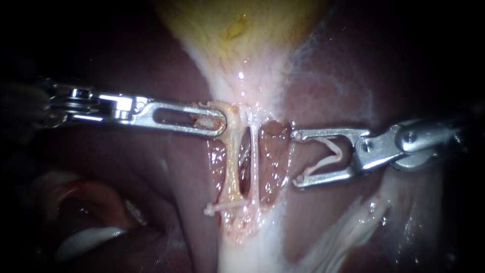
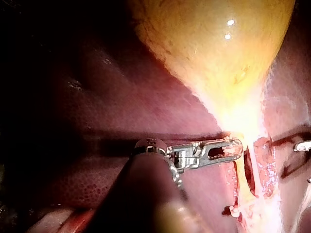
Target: Clipping second clip left tube
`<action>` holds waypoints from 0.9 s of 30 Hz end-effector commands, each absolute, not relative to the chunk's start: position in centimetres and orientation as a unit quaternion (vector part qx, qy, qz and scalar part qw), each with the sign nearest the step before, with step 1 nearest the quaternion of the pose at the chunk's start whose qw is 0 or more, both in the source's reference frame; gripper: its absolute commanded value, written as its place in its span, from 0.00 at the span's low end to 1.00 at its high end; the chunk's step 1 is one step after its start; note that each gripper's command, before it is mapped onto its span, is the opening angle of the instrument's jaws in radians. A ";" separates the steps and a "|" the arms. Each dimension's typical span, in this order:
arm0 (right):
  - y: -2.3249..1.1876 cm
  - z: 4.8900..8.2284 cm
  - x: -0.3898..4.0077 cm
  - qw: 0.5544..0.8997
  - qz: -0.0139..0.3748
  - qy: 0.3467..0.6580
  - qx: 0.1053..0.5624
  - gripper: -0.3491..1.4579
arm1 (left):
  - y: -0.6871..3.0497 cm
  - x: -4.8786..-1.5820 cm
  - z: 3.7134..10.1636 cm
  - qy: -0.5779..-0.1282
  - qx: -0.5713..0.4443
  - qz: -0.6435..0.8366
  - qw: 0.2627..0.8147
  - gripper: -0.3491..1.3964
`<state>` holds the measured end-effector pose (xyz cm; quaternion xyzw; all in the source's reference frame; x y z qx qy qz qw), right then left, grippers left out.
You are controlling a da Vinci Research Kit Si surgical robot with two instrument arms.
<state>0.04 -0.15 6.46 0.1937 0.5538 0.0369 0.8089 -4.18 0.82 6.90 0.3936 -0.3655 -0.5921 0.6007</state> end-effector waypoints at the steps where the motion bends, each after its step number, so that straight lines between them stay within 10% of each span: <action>1: -0.15 6.46 0.04 0.809 0.037 0.554 0.194 0.45 | 0.82 -4.17 6.90 -0.365 0.394 -0.592 0.601 0.00; 27: -0.18 6.46 0.13 0.808 0.052 0.550 0.202 0.45 | 0.88 -3.79 6.35 -0.374 0.387 -0.598 0.595 0.00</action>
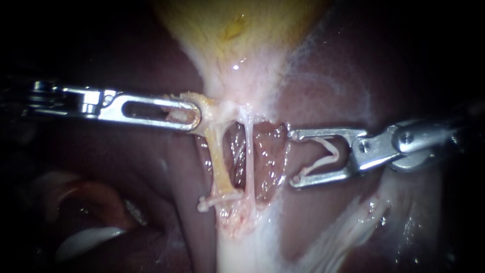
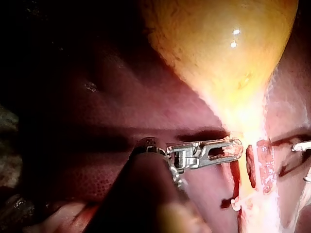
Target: Clipping second clip left tube
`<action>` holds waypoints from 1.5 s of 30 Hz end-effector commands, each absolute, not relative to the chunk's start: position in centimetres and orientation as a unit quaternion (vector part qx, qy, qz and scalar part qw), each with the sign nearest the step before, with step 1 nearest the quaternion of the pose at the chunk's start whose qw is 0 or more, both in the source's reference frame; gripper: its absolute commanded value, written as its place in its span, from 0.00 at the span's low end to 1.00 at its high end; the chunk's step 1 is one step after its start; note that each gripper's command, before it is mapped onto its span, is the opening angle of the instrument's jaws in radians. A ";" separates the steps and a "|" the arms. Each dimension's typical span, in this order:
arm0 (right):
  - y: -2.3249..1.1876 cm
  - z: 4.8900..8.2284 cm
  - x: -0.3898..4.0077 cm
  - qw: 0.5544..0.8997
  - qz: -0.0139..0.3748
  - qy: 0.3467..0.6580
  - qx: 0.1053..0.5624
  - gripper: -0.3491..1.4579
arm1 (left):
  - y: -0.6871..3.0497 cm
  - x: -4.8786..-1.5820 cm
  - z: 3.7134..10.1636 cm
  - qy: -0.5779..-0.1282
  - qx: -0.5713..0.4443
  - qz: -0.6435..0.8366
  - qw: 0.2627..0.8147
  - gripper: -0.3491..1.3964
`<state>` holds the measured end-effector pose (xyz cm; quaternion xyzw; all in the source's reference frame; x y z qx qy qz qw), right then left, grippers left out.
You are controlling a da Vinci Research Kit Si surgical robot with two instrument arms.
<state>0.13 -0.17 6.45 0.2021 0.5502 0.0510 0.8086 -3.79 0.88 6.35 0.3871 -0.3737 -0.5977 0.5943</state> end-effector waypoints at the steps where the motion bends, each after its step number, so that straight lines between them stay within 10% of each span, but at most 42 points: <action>1: -0.19 6.46 0.14 0.808 0.054 0.550 0.203 0.45 | 0.88 -3.79 6.35 -0.374 0.387 -0.598 0.595 0.00; 45: -0.80 7.39 1.37 0.797 0.104 0.529 0.274 0.45 | 0.82 -3.88 6.26 -0.374 0.385 -0.601 0.592 0.00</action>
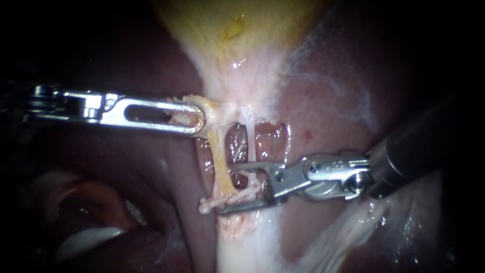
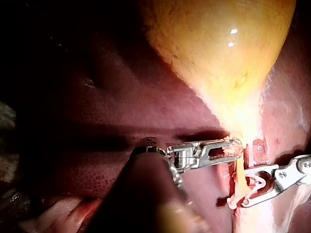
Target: Clipping second clip left tube
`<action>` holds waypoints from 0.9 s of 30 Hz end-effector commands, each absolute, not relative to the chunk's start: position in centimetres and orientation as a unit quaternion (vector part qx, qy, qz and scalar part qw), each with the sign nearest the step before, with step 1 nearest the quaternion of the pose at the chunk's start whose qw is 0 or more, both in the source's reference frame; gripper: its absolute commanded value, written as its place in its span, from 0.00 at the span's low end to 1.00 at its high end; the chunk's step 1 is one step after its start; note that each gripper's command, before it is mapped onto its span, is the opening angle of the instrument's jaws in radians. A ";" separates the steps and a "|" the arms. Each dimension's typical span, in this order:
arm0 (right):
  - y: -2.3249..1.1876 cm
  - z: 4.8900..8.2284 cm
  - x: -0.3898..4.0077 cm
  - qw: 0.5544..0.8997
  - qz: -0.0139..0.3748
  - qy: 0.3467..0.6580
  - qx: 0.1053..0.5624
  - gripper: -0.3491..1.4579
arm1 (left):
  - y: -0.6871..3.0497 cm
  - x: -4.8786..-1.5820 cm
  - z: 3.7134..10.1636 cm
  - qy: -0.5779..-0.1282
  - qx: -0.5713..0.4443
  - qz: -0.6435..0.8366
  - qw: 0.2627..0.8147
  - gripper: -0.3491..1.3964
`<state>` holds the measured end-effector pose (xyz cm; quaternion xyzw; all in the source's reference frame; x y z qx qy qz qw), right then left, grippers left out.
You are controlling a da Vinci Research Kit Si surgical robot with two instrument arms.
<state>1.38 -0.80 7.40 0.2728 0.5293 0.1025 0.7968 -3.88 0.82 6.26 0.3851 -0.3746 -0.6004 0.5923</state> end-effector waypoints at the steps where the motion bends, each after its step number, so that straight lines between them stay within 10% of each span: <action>1: -0.80 7.40 1.40 0.795 0.103 0.529 0.278 0.45 | 0.82 -3.88 6.26 -0.374 0.385 -0.601 0.592 0.00; 27: -0.77 7.63 1.72 0.721 0.174 0.562 0.367 0.40 | 0.83 -3.87 6.30 -0.375 0.385 -0.600 0.593 0.00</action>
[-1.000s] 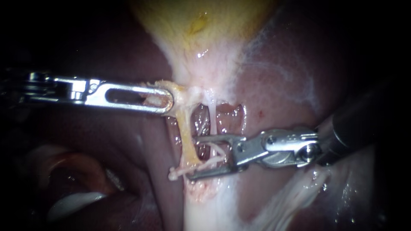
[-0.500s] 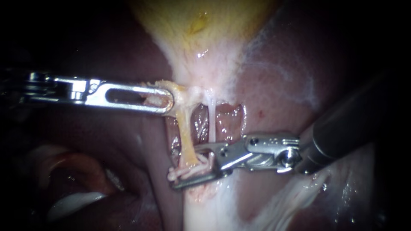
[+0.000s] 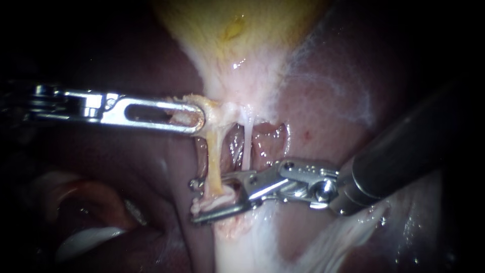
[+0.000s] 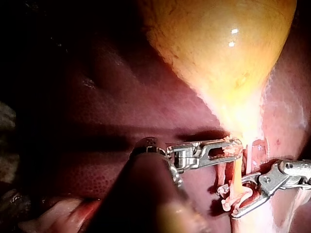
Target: Clipping second clip left tube
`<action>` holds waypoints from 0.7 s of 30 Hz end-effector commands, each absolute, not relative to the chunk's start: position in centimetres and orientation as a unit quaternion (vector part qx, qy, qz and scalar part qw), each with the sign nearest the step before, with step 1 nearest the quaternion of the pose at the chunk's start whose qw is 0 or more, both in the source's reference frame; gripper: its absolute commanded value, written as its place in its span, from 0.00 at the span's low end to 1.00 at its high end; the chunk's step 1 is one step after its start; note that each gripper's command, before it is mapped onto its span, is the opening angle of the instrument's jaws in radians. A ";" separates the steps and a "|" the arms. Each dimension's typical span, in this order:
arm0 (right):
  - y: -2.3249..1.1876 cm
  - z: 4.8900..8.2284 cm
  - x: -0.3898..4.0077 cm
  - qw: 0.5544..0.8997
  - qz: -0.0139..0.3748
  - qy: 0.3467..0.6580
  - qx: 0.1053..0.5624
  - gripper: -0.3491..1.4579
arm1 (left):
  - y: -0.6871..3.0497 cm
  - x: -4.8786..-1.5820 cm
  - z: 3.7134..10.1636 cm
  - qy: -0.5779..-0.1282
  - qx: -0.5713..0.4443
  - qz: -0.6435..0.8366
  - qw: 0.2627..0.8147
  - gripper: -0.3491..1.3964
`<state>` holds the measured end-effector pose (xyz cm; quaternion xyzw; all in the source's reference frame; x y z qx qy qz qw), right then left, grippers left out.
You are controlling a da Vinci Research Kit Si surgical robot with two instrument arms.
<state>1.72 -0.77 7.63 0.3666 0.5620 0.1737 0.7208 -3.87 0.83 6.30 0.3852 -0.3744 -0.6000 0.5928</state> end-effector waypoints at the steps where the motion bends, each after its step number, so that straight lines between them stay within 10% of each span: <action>1: -0.77 7.64 1.71 0.718 0.178 0.562 0.370 0.39 | 0.83 -3.87 6.31 -0.375 0.385 -0.600 0.593 0.00; 6: -0.77 7.64 1.71 0.712 0.188 0.562 0.376 0.32 | 0.83 -3.86 6.32 -0.375 0.385 -0.600 0.593 0.00; 12: -0.75 7.61 1.66 0.706 0.207 0.552 0.392 0.01 | 0.83 -3.86 6.32 -0.375 0.385 -0.600 0.593 0.00; 21: -0.78 7.60 1.58 0.704 0.228 0.542 0.398 0.00 | 0.83 -3.86 6.34 -0.375 0.385 -0.599 0.593 0.00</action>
